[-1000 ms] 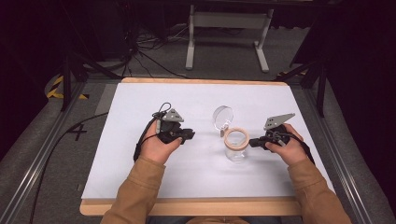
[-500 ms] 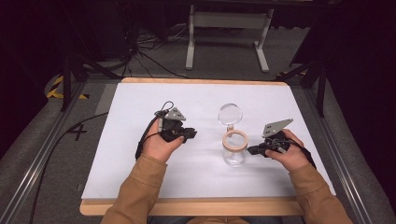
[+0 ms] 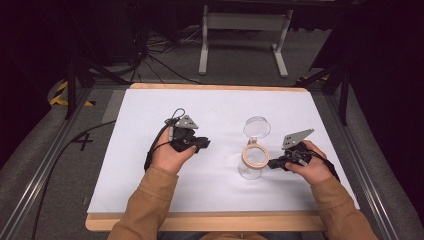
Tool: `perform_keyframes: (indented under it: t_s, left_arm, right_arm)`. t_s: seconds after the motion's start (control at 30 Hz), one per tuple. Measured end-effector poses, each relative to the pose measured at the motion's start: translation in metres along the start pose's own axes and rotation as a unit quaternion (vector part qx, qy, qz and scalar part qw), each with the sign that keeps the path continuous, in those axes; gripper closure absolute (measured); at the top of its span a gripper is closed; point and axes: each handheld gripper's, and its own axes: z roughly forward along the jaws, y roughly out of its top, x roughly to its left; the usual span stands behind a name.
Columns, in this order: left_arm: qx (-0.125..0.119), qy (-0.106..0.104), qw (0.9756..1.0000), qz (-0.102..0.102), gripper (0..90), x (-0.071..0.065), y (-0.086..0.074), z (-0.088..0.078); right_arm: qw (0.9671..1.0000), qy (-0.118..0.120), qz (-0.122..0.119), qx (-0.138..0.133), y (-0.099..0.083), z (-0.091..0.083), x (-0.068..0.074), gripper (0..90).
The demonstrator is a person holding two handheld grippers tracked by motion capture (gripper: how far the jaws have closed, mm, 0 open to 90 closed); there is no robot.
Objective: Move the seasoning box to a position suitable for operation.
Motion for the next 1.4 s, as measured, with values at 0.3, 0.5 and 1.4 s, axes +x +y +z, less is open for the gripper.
perform_keyframes:
  t_s: [0.3,0.5,1.4]
  left_arm:
    - [-0.006,0.006,1.0000,-0.003,79.4,0.002,-0.004,-0.010]
    - [-0.007,0.026,0.9996,-0.005,79.4,0.007,-0.013,-0.025]
    - [0.033,0.066,0.9953,-0.062,75.4,0.052,-0.049,-0.039]
  right_arm:
    - [0.9983,-0.036,0.011,-0.044,0.002,-0.029,-0.004,89.9]
    - [0.9943,-0.059,0.034,-0.082,0.006,-0.050,-0.010,83.2]
    - [0.9708,-0.156,0.170,-0.064,-0.056,-0.074,-0.074,73.0]
